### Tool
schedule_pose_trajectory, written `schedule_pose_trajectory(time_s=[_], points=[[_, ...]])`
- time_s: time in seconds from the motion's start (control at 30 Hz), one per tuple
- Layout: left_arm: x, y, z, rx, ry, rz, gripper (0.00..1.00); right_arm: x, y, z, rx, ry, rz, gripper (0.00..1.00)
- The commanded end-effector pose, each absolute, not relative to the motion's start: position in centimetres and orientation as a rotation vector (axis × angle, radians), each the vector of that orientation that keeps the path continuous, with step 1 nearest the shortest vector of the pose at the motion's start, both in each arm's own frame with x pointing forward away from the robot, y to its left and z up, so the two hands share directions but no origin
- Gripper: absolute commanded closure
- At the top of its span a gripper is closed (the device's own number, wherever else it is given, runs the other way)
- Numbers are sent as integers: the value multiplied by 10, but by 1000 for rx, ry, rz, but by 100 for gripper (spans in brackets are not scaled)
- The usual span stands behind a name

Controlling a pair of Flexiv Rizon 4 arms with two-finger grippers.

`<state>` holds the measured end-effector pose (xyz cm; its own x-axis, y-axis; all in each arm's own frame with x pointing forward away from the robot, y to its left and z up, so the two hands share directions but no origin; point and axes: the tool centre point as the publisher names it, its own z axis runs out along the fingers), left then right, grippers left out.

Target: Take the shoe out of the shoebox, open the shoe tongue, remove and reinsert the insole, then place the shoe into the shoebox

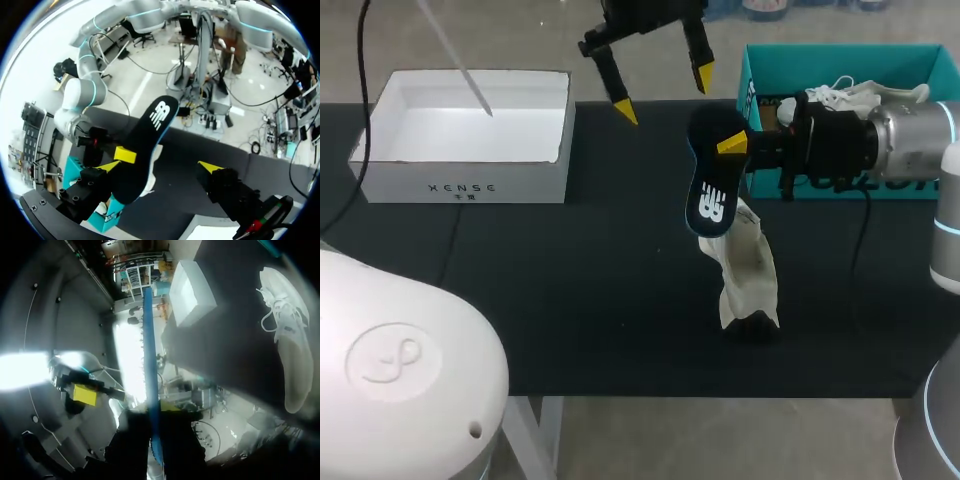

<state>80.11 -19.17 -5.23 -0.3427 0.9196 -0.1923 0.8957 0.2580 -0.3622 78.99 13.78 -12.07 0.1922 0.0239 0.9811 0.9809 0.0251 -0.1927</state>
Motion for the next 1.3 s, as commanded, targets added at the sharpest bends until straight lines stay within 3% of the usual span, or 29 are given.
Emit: schedule_pose_trajectory(time_s=[0.03,1.3], points=[[802,-193,-51,-1761,-2419,592,0,790,138,-121,-1291,-1093,-1035,100],[836,-238,-45,-2167,-2274,392,0,790,138,-121,-1291,-1093,-1035,100]])
